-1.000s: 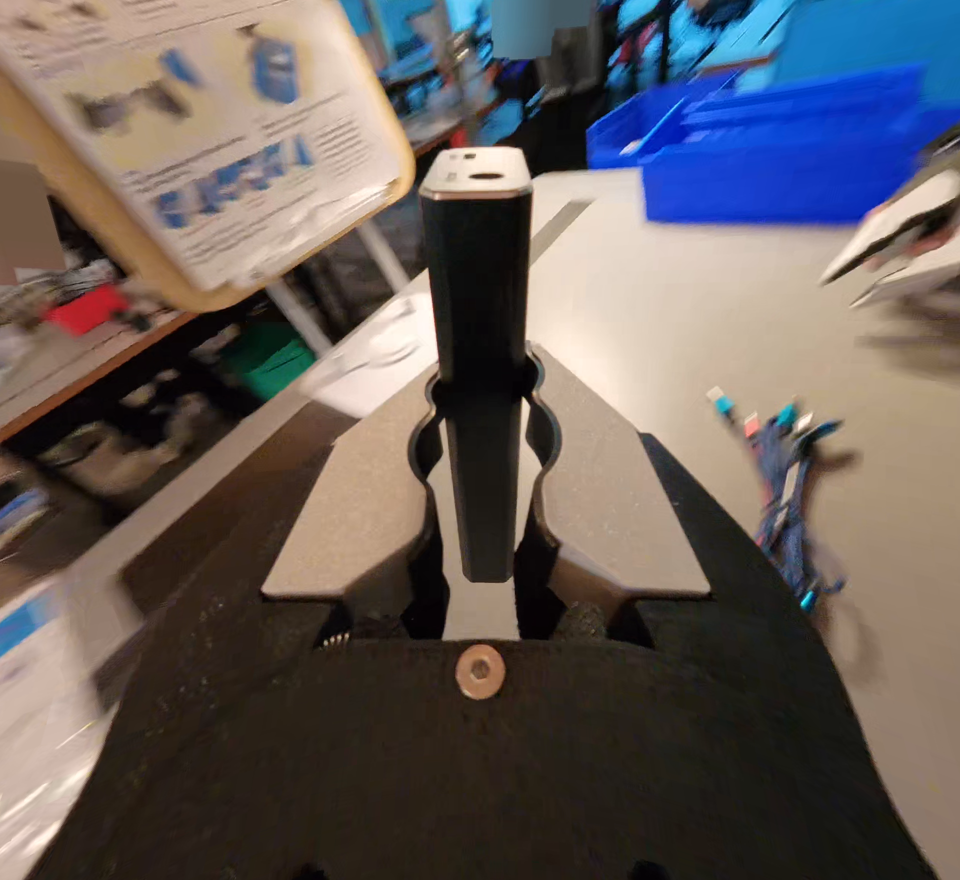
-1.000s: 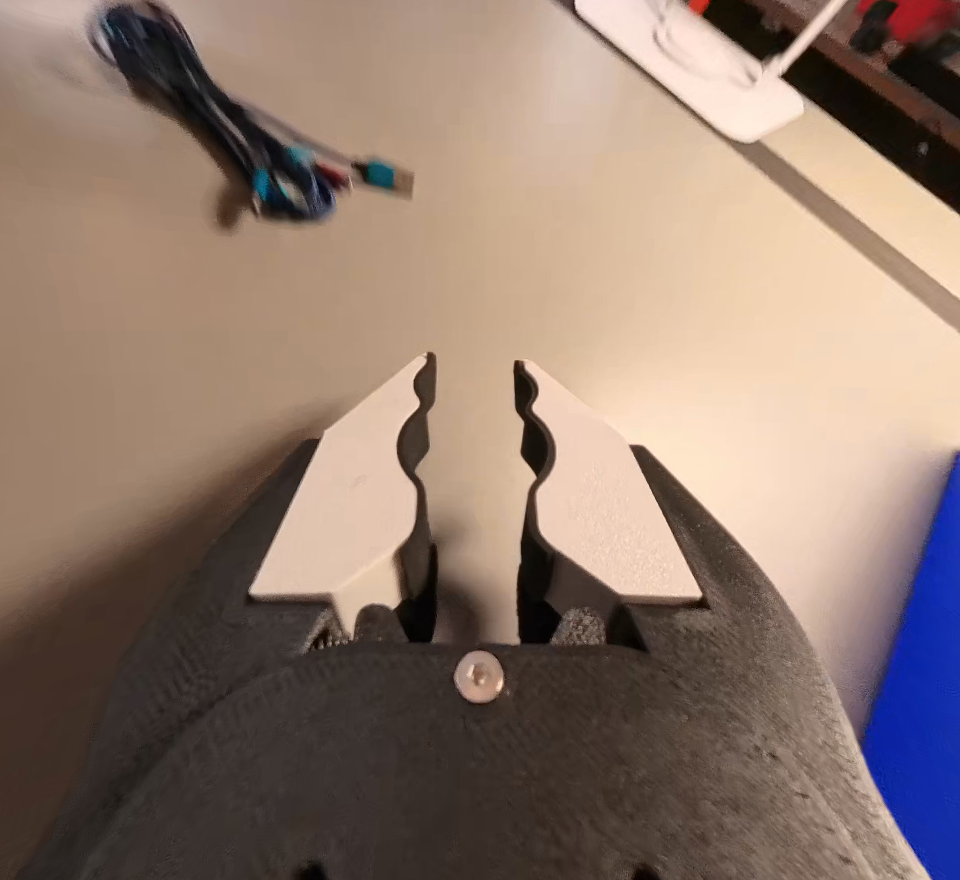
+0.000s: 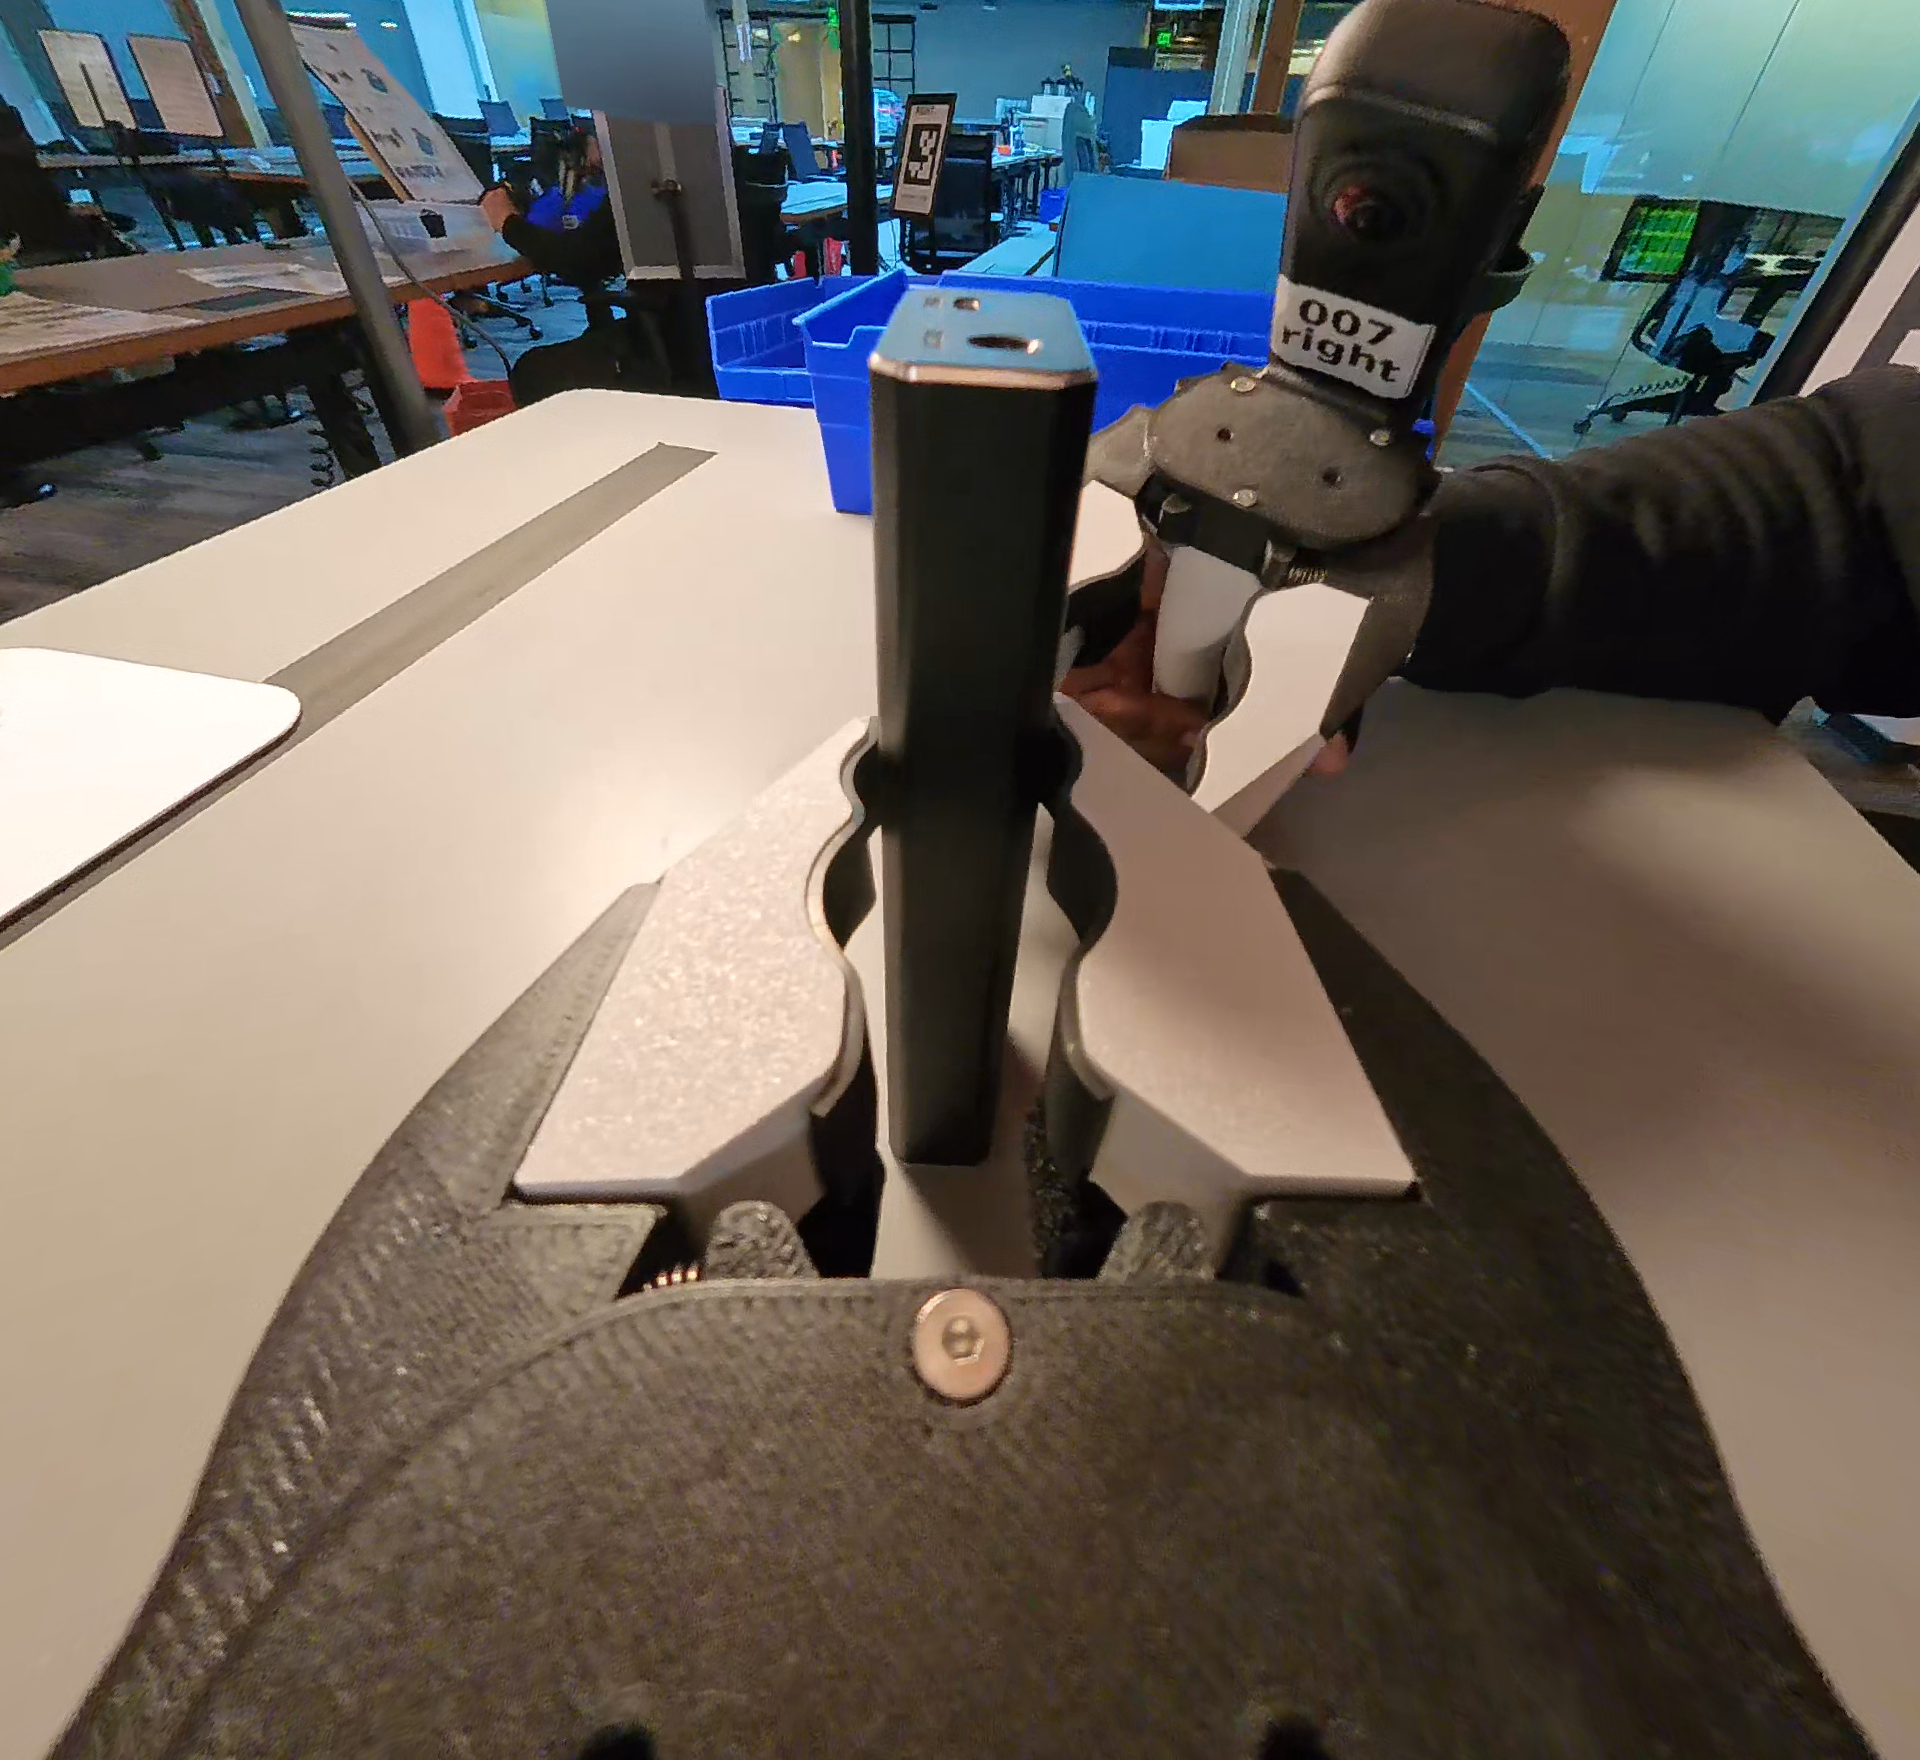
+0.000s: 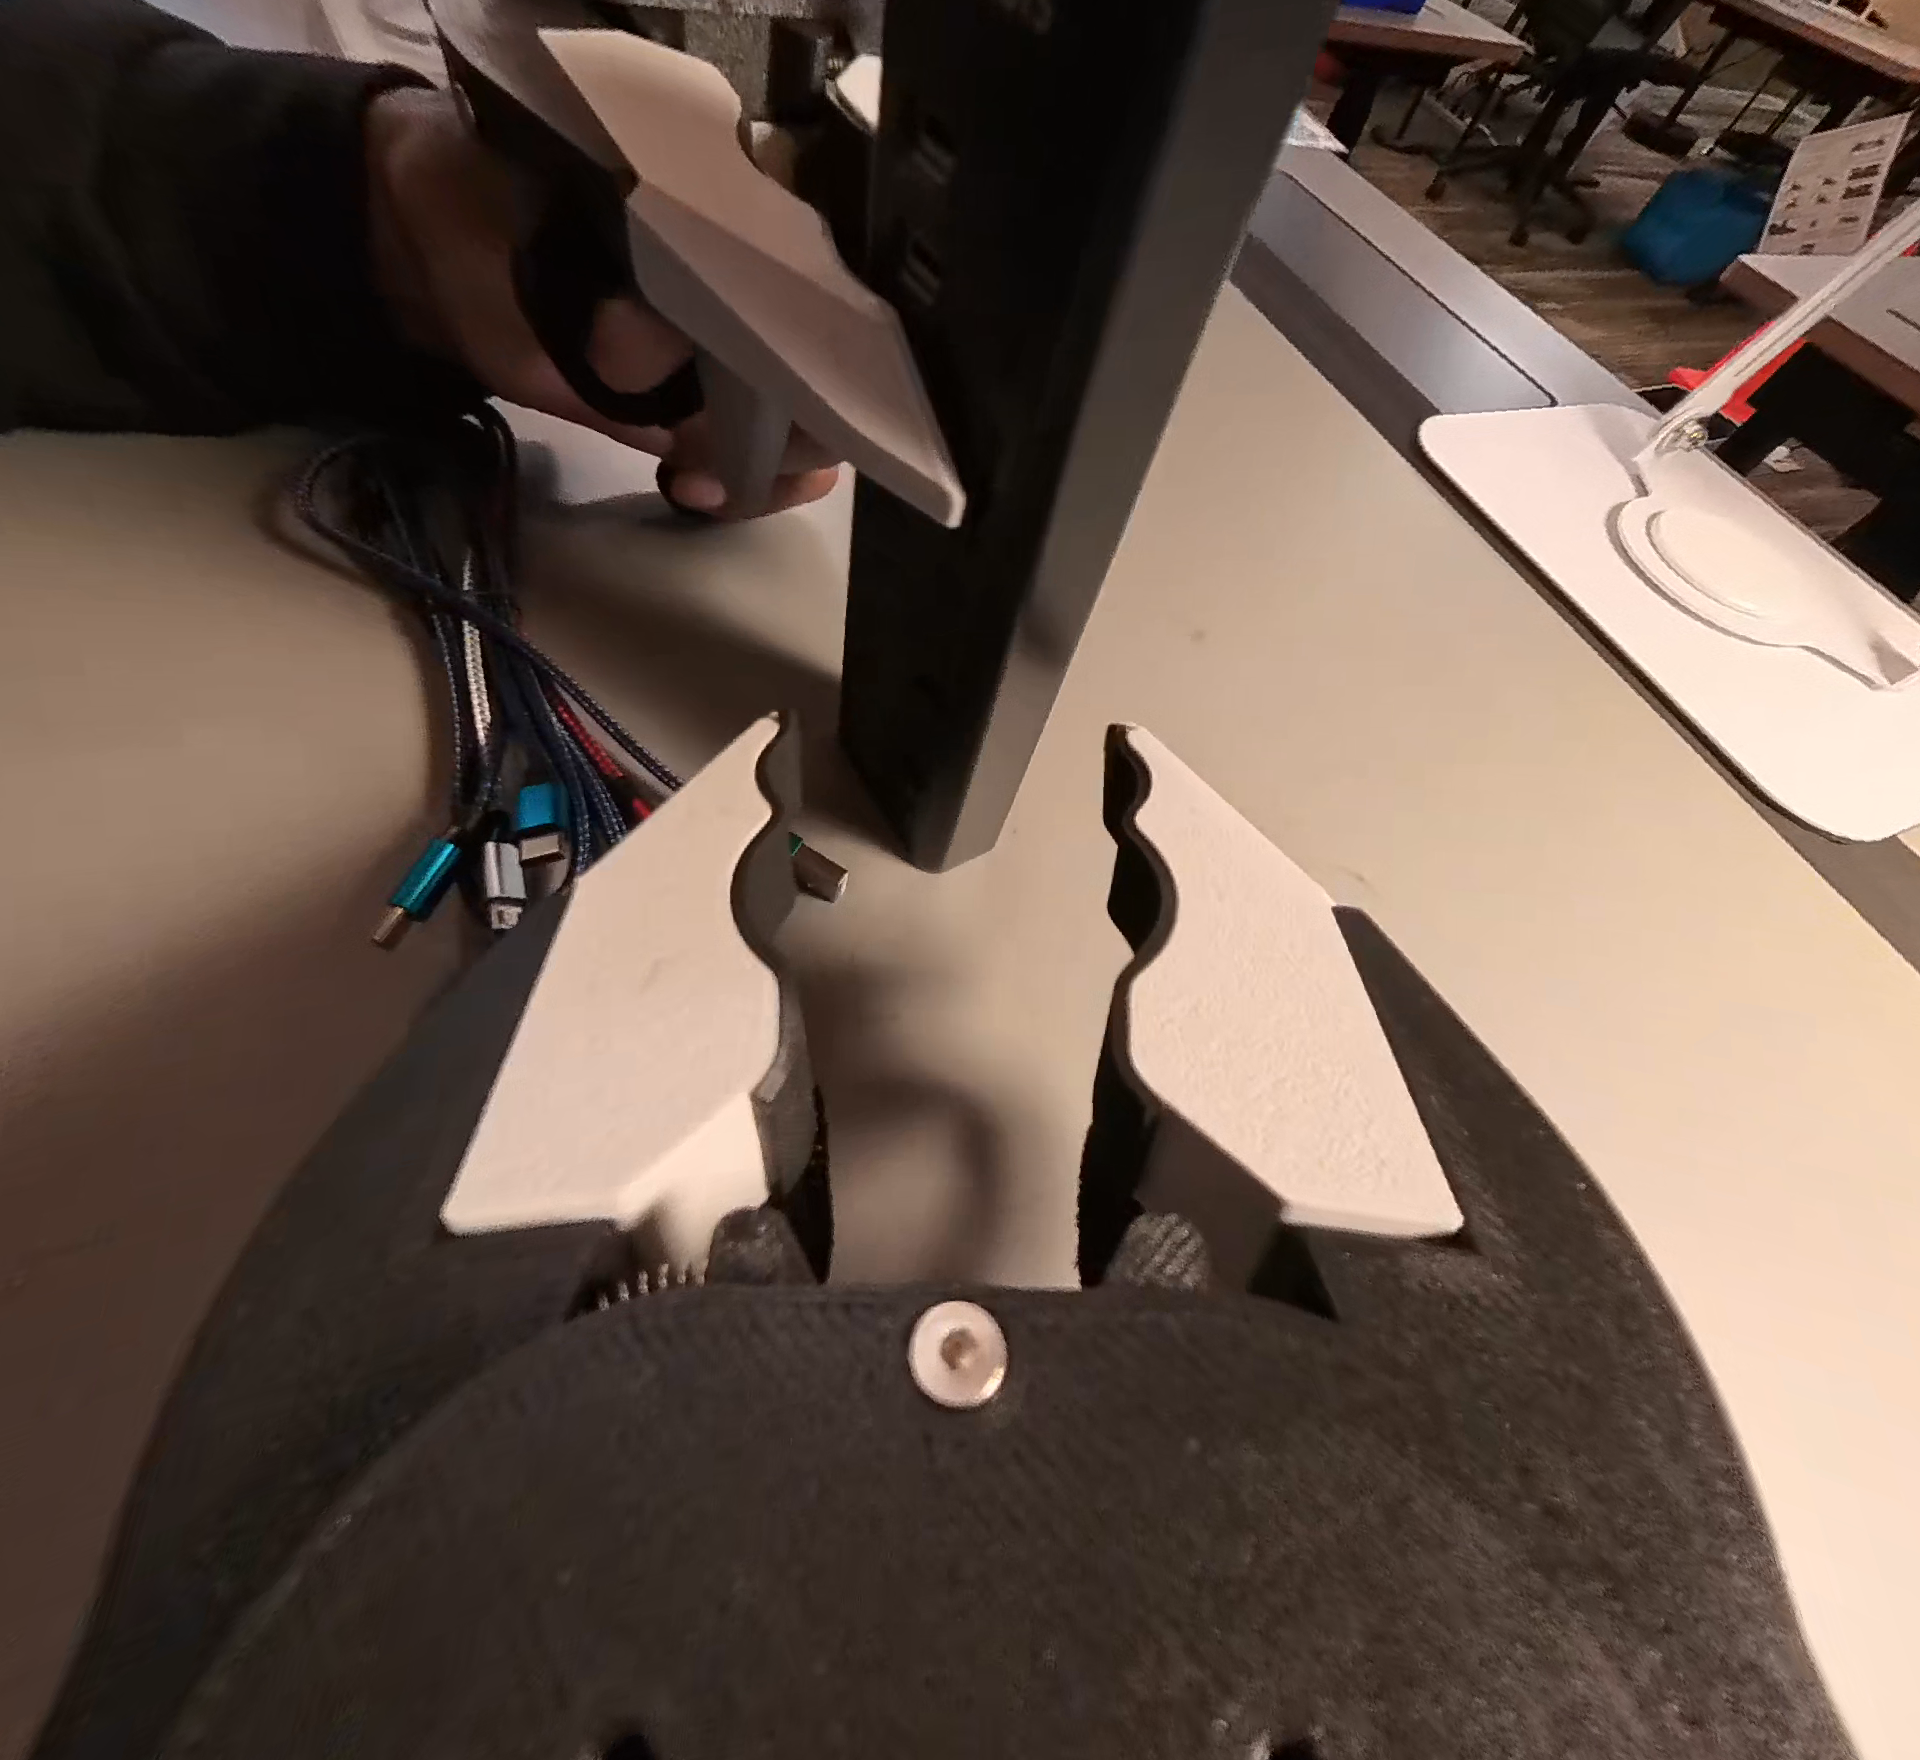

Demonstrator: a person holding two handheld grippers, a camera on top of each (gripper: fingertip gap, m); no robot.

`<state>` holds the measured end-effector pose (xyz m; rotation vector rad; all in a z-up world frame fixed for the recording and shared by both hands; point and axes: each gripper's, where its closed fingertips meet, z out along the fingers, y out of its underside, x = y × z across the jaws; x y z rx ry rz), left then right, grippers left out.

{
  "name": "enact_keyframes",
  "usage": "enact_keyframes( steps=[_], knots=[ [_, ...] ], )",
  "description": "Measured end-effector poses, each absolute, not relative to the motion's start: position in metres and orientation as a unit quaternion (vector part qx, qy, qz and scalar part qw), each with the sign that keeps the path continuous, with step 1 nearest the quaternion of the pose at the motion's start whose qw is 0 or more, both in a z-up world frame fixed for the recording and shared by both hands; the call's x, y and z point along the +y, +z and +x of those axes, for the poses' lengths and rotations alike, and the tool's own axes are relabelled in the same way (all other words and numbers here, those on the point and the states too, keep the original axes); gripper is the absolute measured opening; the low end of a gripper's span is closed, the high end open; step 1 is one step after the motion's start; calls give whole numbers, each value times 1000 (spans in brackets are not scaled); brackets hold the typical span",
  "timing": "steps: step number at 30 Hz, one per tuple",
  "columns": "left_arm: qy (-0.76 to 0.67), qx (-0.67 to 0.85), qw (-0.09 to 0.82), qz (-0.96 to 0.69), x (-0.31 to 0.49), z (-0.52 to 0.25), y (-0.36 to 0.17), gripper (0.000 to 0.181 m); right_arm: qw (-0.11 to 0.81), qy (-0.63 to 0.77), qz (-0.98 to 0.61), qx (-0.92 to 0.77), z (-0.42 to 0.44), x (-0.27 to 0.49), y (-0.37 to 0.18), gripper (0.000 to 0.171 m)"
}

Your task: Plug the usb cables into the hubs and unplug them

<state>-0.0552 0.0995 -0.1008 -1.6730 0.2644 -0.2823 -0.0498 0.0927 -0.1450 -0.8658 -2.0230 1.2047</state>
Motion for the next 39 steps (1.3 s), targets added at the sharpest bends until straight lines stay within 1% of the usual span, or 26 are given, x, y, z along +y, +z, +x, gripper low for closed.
enact_keyframes(
  steps=[14, 33, 39],
  knots=[
    [-85, 110, 644, -752, 99, -57, -102, 32, 341, 342, -307, -820, -55, 87, -178, 56],
    [-75, 105, 651, -748, 88, -60, -92, 32, 310, 417, -324, -790, -51, 90, -158, 54],
    [-67, 115, 644, -754, 81, -59, -89, 36, 304, 426, -330, -786, -51, 91, -156, 55]
  ],
)
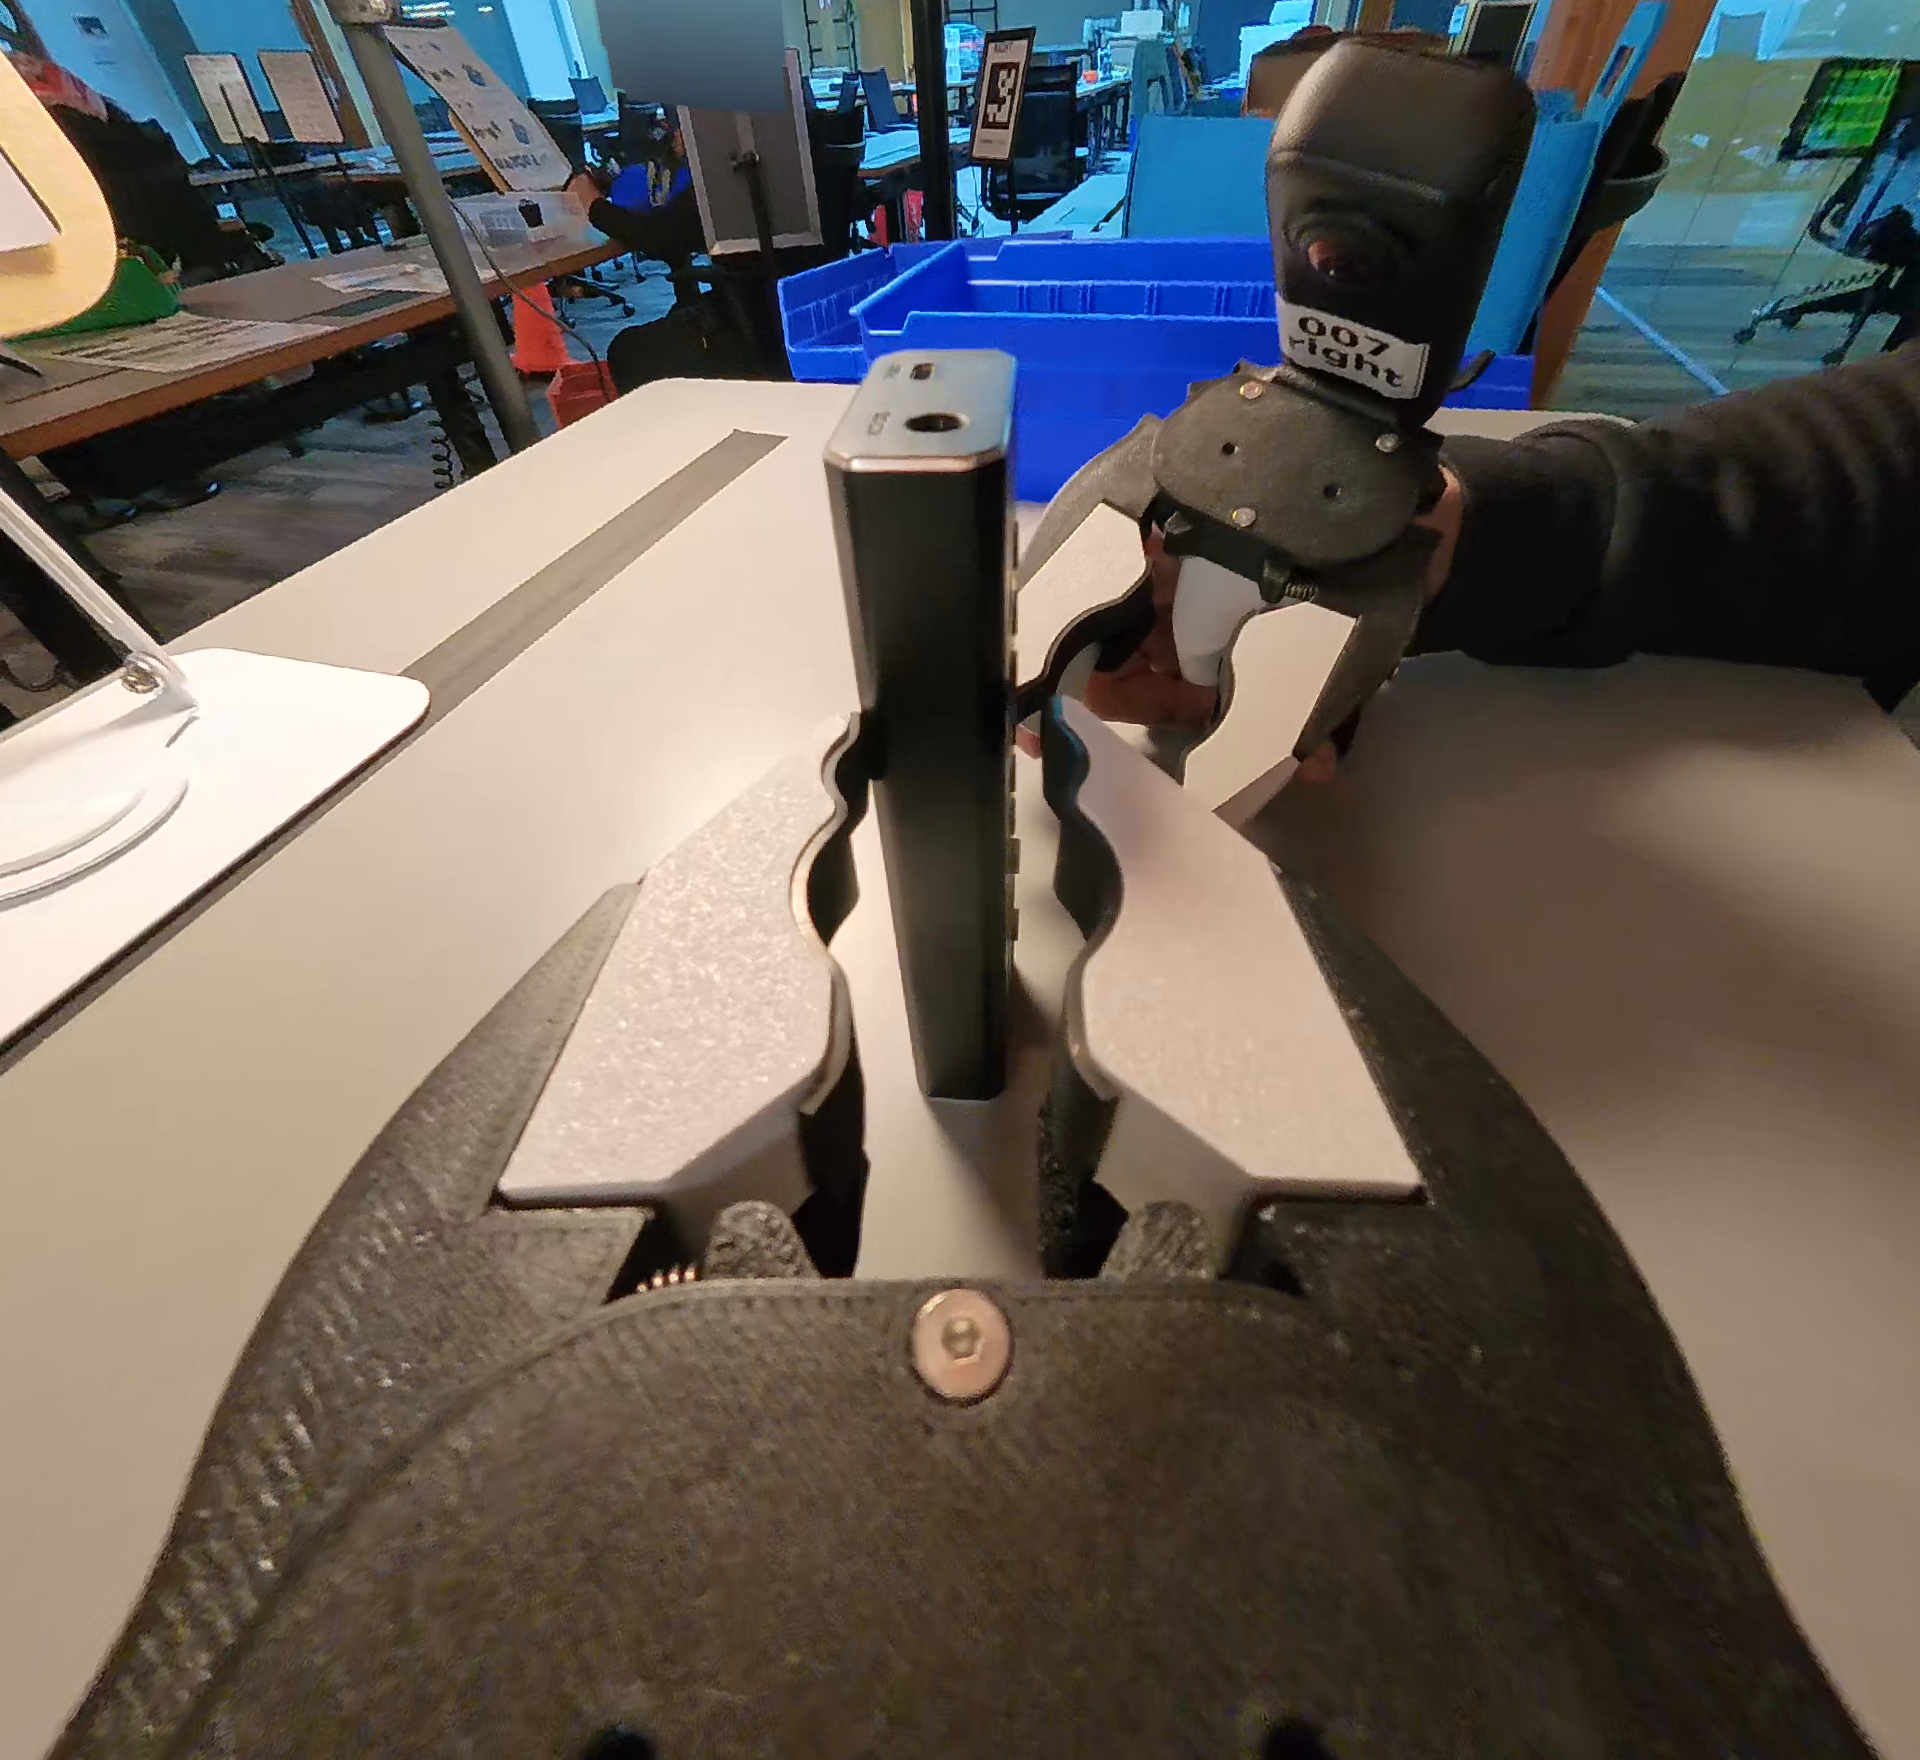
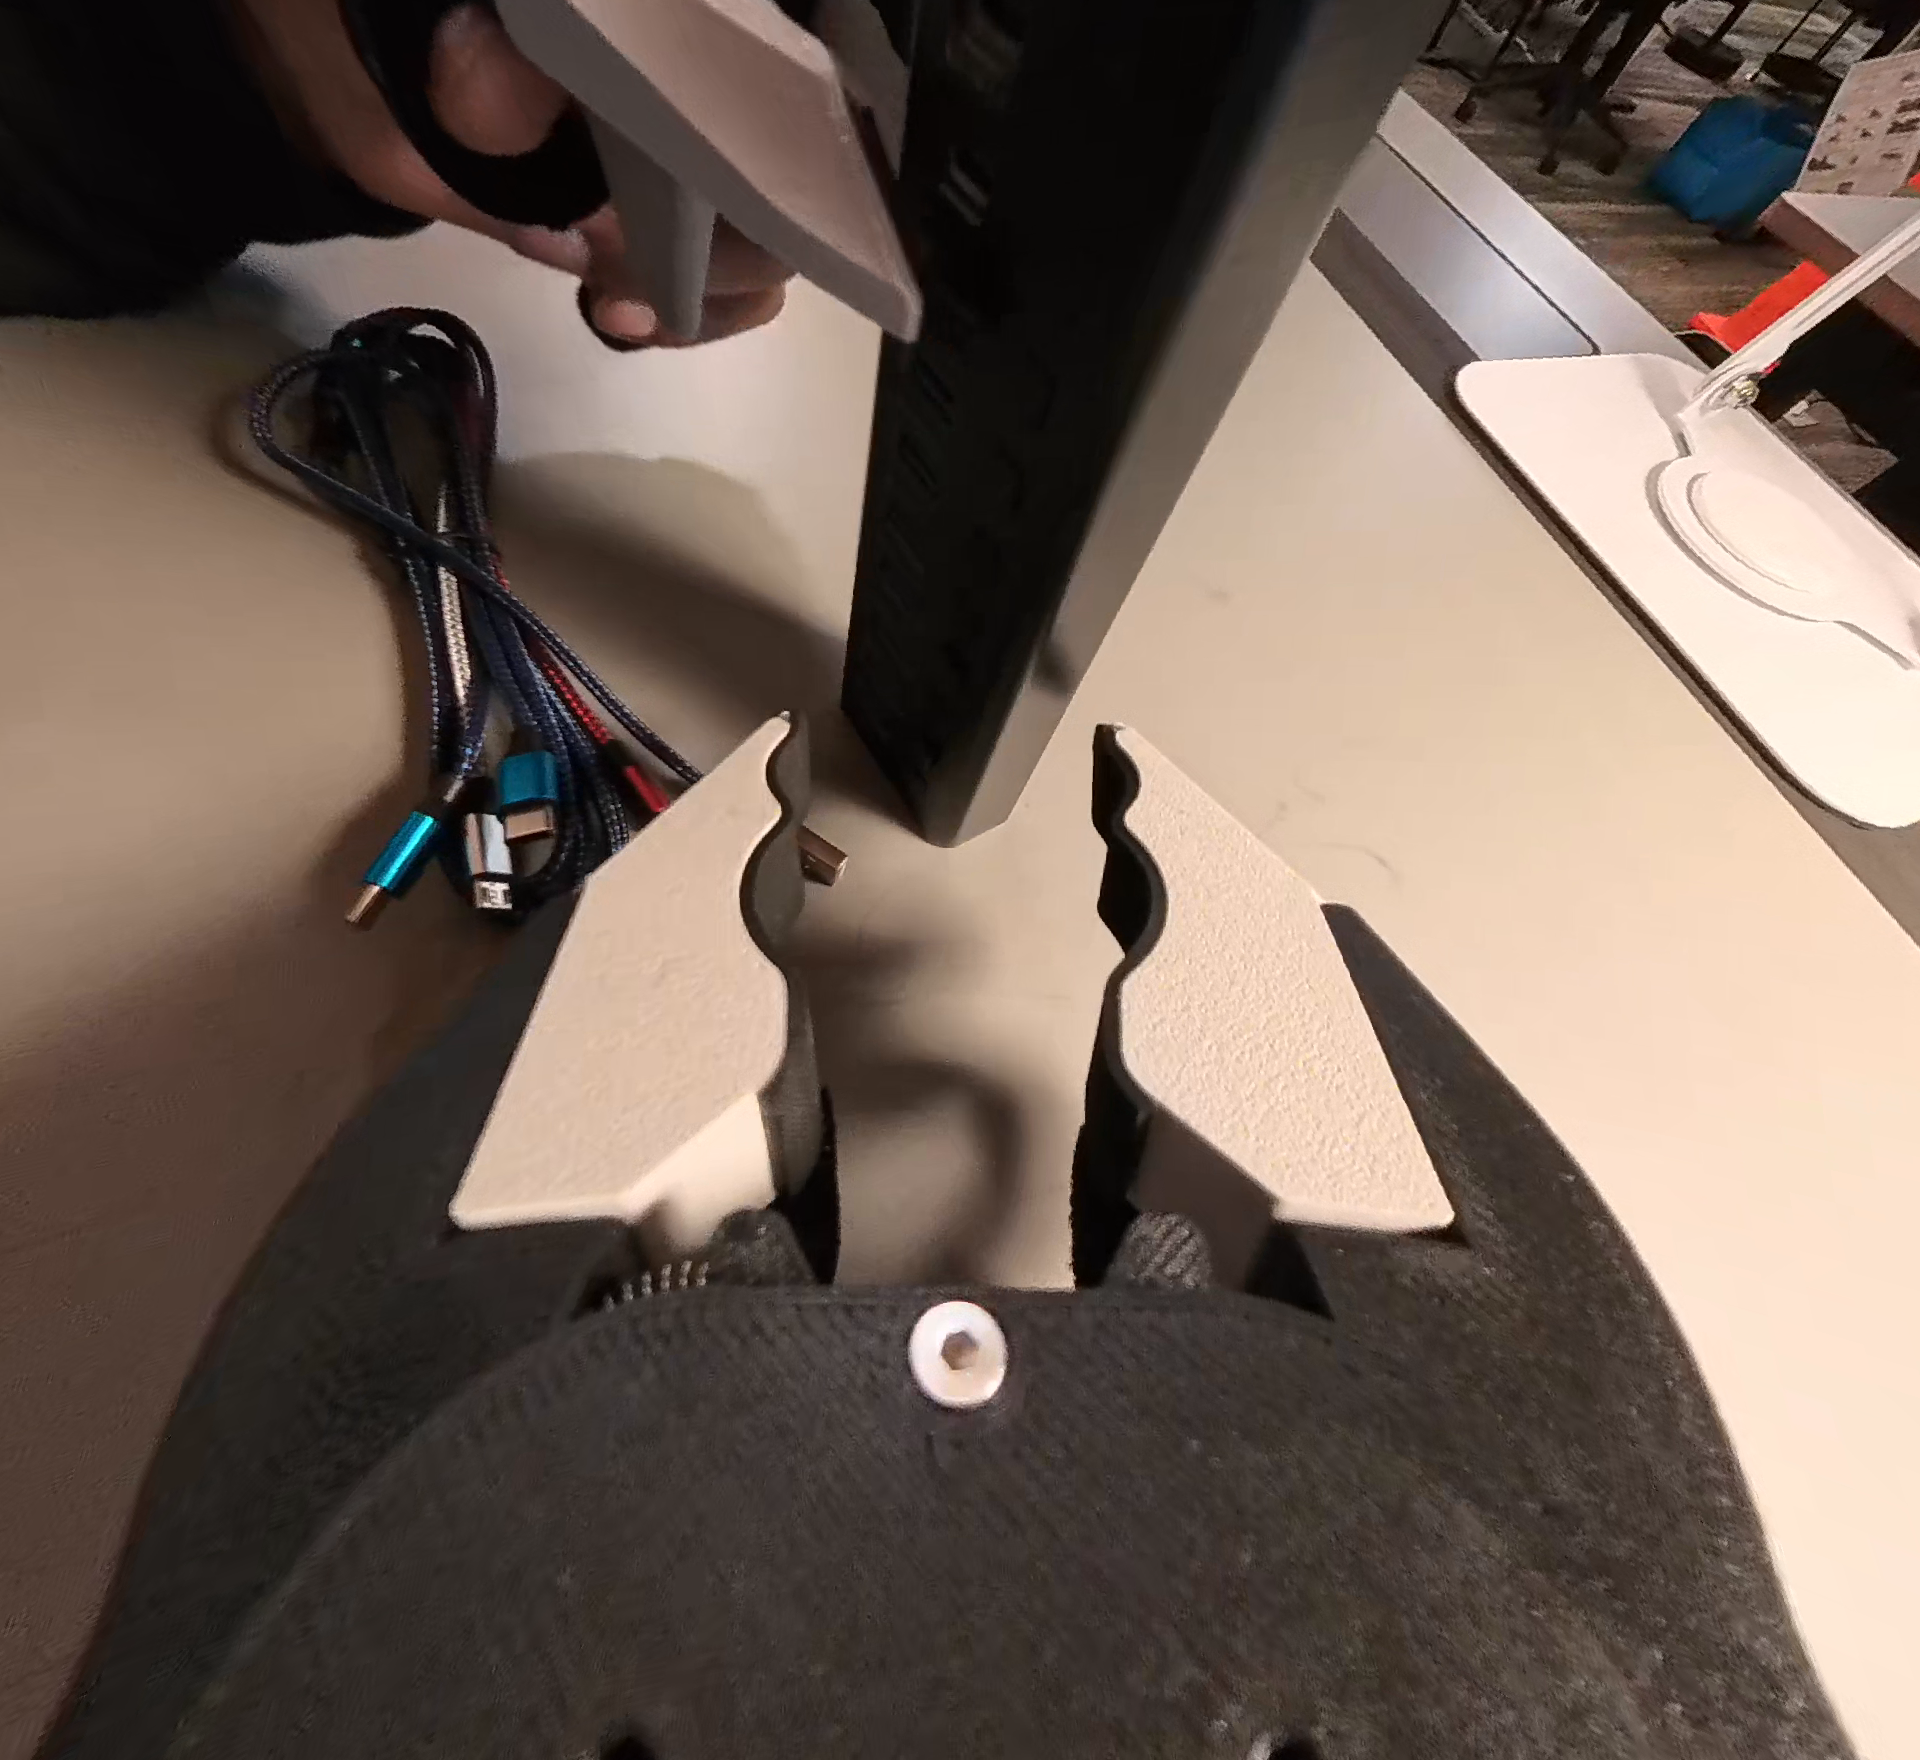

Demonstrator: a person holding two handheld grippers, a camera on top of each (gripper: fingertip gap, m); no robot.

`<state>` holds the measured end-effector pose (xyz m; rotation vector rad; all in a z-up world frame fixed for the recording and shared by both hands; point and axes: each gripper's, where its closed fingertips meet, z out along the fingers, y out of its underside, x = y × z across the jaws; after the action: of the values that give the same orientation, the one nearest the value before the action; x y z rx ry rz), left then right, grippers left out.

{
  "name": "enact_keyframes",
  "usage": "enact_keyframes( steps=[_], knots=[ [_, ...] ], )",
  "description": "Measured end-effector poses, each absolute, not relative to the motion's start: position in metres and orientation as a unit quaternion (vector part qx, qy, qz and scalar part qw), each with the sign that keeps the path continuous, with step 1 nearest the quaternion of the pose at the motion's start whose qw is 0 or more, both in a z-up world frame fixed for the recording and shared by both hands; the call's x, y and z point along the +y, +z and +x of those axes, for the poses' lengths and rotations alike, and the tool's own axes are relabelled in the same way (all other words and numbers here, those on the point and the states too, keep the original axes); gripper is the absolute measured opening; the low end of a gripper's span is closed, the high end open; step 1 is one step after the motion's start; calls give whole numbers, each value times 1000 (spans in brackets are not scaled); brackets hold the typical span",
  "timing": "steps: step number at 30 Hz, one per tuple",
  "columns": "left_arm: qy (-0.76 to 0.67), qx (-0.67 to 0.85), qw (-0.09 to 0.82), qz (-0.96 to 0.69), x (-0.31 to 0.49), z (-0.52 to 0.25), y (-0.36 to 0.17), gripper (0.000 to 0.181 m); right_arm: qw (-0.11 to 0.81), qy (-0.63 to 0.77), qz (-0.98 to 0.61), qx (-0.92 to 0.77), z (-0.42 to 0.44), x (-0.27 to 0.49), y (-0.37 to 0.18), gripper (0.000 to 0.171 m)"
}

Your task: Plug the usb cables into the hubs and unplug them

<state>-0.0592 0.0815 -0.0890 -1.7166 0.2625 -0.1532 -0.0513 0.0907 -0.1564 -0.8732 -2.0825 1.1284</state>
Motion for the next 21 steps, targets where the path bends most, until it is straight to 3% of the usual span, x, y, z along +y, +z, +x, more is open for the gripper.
enact_keyframes(
  steps=[21],
  knots=[
    [-52, 183, 568, -800, 45, -60, -108, 41, 288, 444, -340, -777, -50, 93, -153, 54]
  ],
)
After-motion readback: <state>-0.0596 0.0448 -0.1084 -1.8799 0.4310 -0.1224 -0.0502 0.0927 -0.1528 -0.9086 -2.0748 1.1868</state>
